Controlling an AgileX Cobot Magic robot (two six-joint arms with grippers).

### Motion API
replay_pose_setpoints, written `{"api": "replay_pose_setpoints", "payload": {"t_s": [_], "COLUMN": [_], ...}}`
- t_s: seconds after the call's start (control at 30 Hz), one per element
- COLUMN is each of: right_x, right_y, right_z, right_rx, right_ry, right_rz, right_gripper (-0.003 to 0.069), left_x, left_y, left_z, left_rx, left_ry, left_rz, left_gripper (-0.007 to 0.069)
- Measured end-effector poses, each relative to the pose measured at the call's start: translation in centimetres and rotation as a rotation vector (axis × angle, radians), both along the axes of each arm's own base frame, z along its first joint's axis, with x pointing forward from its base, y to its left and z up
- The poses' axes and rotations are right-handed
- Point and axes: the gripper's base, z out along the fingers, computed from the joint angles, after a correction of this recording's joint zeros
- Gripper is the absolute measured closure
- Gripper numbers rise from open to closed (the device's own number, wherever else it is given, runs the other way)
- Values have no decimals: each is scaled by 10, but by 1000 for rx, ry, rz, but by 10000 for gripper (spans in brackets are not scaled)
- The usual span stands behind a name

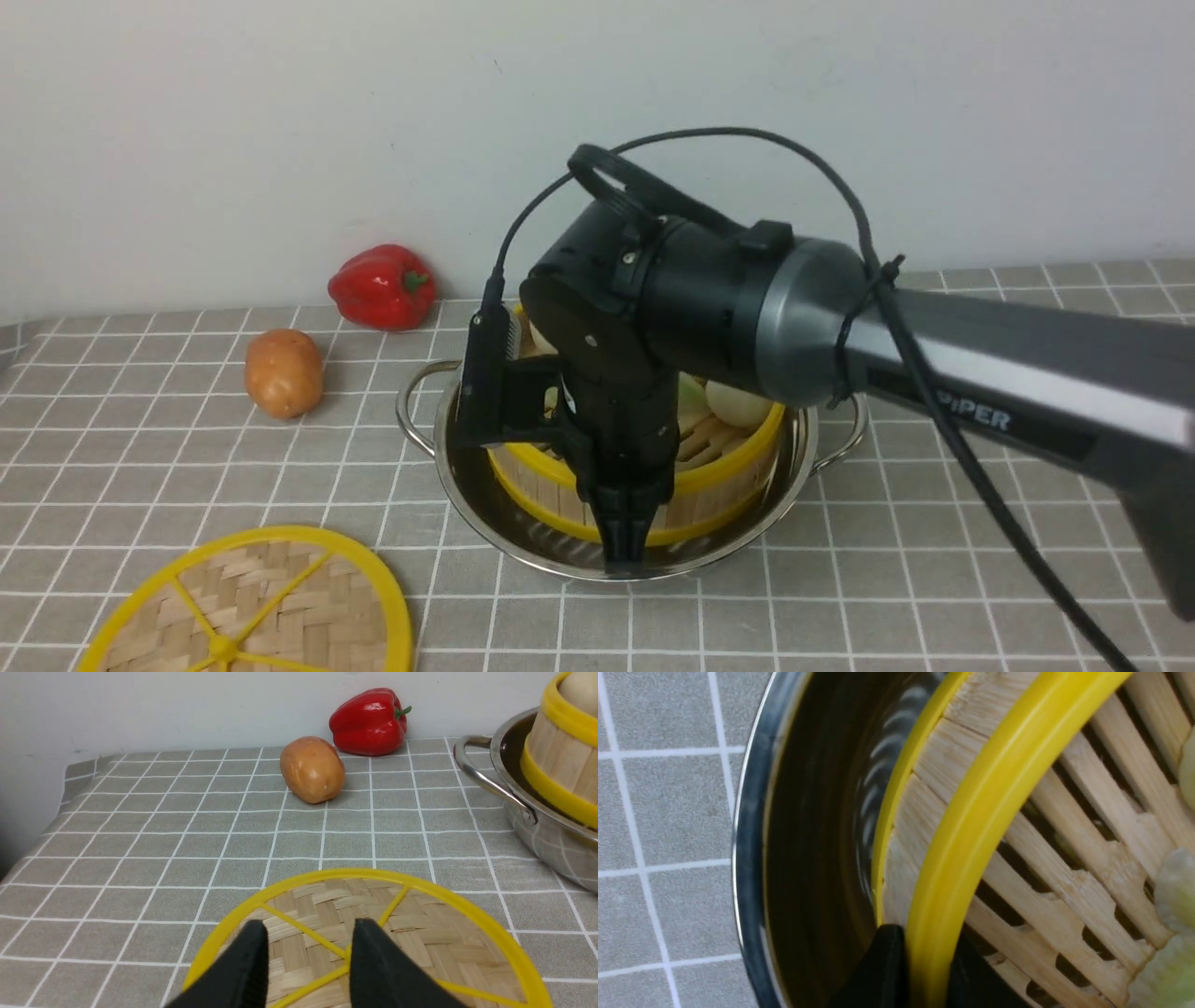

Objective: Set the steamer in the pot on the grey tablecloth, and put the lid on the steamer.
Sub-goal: 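Place the bamboo steamer basket of food into the steel pot with the right gripper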

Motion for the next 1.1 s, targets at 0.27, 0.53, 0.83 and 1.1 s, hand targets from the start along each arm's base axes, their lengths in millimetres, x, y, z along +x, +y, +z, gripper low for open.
{"api": "replay_pose_setpoints", "payload": {"t_s": [0.27,0.53,0.83,1.1], "right_x": [-1,-1,1,2], "right_y": [4,10,10,8], "right_z": [-8,-28,-29,-14], "right_rx": [18,6,5,36], "right_ry": [43,84,74,25], "right_rz": [-10,-13,-13,-62], "right_gripper": [558,565,498,244], "left_x": [0,0,0,0], "left_y": [0,0,0,0], "left_z": [0,0,0,0], "left_rx": [0,0,0,0], "left_ry": [0,0,0,0], "left_rz": [0,0,0,0], "left_gripper": [382,382,382,382]}}
